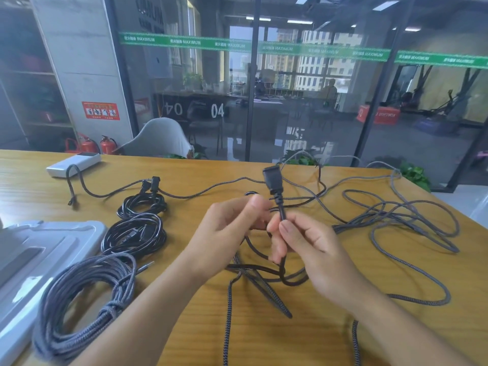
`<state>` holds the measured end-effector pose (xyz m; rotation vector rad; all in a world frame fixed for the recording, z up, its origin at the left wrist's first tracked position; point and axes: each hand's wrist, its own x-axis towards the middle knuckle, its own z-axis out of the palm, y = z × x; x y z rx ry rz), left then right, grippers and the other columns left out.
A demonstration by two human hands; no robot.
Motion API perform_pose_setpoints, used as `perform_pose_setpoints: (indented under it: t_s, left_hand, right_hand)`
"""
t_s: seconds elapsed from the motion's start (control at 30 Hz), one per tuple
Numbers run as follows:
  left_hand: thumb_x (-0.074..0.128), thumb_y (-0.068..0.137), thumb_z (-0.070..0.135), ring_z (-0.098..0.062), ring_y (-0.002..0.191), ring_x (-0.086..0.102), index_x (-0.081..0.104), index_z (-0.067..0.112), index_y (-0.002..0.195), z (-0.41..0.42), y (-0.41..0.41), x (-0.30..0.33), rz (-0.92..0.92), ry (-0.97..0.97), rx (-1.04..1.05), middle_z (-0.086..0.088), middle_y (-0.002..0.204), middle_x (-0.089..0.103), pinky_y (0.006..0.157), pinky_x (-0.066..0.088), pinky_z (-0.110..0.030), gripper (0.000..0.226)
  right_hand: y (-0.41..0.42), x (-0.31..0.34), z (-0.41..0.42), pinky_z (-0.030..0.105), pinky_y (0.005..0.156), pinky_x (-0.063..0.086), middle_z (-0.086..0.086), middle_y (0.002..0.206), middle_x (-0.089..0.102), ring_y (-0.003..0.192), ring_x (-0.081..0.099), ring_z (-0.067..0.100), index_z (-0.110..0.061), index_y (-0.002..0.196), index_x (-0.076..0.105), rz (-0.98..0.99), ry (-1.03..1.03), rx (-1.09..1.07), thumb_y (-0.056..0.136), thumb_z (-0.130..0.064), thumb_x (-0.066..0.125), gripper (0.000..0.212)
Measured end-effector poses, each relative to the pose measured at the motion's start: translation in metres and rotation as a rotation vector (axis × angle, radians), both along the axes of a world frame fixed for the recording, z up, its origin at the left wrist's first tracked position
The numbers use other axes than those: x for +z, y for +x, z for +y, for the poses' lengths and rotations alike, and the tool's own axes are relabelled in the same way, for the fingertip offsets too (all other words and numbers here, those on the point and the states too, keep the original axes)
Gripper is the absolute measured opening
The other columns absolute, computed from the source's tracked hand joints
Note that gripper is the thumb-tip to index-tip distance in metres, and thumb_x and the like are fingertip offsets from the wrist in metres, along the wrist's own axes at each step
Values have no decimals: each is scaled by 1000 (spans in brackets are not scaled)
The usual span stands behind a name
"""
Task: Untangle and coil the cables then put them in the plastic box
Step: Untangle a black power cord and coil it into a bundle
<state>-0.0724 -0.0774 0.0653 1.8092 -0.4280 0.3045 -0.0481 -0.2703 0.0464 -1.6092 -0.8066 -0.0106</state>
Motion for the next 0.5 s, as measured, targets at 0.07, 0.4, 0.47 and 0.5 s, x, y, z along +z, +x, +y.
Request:
perform_pose_setpoints:
  t_s: [0.07,0.4,0.47,0.5]
  left_hand:
    - [27,107,55,-9,115,68,75,21,122,-3,1,0,119,-73,-79,3,113,78,101,50,-27,60]
    - [21,107,57,-41,62,56,75,17,121,-24,-6,-4,277,-326,-266,-12,121,75,53,56,-36,68]
    - [23,105,57,-39,75,68,77,14,113,-20,-3,1,303,-477,-248,-13,118,76,63,59,-37,69]
    - [24,106,54,-34,88,73,77,11,109,-16,-1,2,299,-568,-239,-16,114,76,76,59,-36,69]
  right_hand:
    - [-4,-2,4,40,85,55,2,70,59,70,62,22,-17,106,66,7,-40,39,109,-30,45,25]
    - [-8,-7,17,31,63,51,7,65,57,59,55,20,-19,92,66,77,-28,101,107,-39,43,34]
    - [-8,-8,15,27,62,47,4,66,59,58,54,18,-18,91,67,122,-83,160,108,-39,42,37]
    - [-7,-9,14,27,62,46,2,67,60,58,53,17,-15,93,67,136,-141,186,109,-39,42,39]
